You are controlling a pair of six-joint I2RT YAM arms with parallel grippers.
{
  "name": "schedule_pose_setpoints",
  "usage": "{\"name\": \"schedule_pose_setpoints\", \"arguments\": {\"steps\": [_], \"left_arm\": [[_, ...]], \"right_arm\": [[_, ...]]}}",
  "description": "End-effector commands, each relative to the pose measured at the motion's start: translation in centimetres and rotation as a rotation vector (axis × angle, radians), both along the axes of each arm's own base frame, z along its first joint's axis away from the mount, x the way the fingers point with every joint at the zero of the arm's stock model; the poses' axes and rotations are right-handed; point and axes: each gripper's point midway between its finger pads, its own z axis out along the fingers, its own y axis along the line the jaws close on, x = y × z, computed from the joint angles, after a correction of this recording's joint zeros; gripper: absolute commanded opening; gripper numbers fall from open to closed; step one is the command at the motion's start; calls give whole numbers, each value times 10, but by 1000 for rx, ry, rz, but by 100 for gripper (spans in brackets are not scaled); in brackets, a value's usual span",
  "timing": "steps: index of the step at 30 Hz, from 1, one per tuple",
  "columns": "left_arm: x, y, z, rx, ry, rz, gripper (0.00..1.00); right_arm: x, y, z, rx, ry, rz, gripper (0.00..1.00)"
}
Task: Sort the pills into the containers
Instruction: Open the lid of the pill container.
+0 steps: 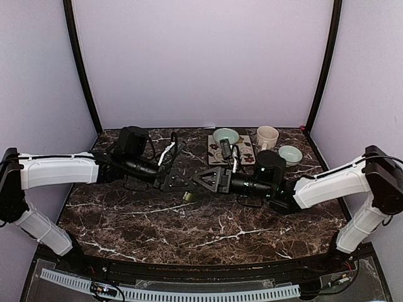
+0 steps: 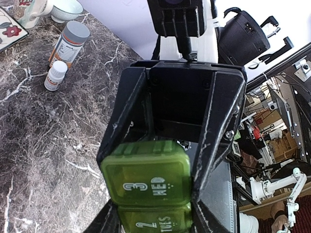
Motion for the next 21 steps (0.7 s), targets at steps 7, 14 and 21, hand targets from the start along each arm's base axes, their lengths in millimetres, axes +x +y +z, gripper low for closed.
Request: {"name": "schedule_pose_setpoints", "arguments": {"steps": [7, 14, 21], "left_arm": [[-4, -6, 26, -22, -156, -30, 18], [-4, -10, 24, 28, -223, -16, 17], [4, -9, 23, 78, -287, 38, 17]], "right_arm": [[13, 15, -15, -73, 51, -34, 46], [19, 18, -25, -131, 75, -51, 43], [24, 18, -37, -211, 80, -82, 41]]}}
